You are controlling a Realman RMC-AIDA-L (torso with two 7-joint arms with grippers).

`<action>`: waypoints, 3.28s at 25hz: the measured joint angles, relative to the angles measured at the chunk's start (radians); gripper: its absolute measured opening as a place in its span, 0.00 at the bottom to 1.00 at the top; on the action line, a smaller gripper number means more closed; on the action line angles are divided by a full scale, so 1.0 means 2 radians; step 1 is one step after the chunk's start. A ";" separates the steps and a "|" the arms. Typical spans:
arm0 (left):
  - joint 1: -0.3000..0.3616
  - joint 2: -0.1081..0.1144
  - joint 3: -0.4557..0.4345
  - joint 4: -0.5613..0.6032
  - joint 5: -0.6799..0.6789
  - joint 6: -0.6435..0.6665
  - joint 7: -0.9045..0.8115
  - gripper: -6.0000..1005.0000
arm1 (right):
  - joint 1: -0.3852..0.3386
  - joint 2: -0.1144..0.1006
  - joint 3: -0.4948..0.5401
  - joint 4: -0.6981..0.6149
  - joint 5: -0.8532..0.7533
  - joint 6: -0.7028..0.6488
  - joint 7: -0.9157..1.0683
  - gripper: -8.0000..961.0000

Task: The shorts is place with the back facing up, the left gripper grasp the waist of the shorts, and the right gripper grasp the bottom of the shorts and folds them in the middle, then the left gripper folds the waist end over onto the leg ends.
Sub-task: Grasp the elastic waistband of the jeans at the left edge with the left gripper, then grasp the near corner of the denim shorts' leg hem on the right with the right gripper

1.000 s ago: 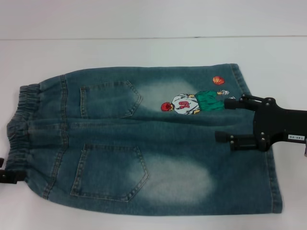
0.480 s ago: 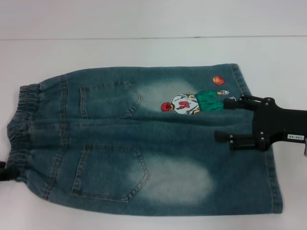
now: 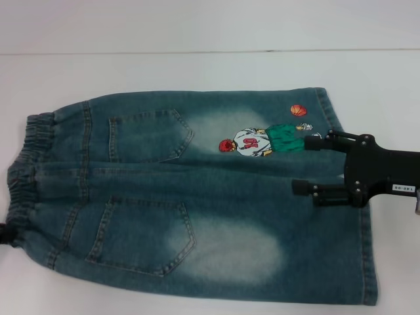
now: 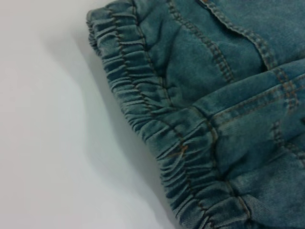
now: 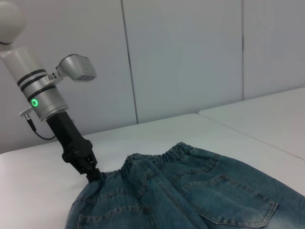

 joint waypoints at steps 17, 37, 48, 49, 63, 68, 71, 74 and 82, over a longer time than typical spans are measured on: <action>-0.013 0.004 -0.005 0.019 -0.011 0.052 0.002 0.09 | 0.002 -0.002 -0.004 -0.036 -0.012 -0.005 0.087 0.98; -0.013 0.003 -0.005 0.019 -0.015 0.033 0.014 0.09 | 0.103 -0.008 -0.167 -0.216 -0.357 -0.173 0.460 0.98; -0.011 0.001 -0.008 0.018 -0.015 0.031 0.019 0.09 | 0.113 -0.009 -0.230 -0.159 -0.358 -0.171 0.510 0.98; -0.011 0.001 -0.009 0.018 -0.015 0.030 0.019 0.09 | 0.112 -0.009 -0.235 -0.159 -0.358 -0.171 0.515 0.98; -0.011 -0.001 -0.009 0.020 -0.015 0.025 0.018 0.09 | 0.098 -0.003 -0.254 -0.151 -0.368 -0.167 0.535 0.98; -0.011 -0.001 -0.009 0.019 -0.015 0.025 0.018 0.08 | 0.094 -0.002 -0.245 -0.150 -0.363 -0.160 0.529 0.98; -0.011 -0.001 -0.009 0.019 -0.015 0.024 0.019 0.08 | 0.091 -0.001 -0.244 -0.149 -0.360 -0.153 0.525 0.98; -0.011 -0.001 -0.009 0.019 -0.015 0.022 0.019 0.08 | 0.091 -0.001 -0.242 -0.139 -0.354 -0.146 0.516 0.97; -0.011 -0.002 -0.009 0.013 -0.015 0.020 0.024 0.08 | 0.091 -0.001 -0.213 -0.130 -0.347 -0.141 0.495 0.95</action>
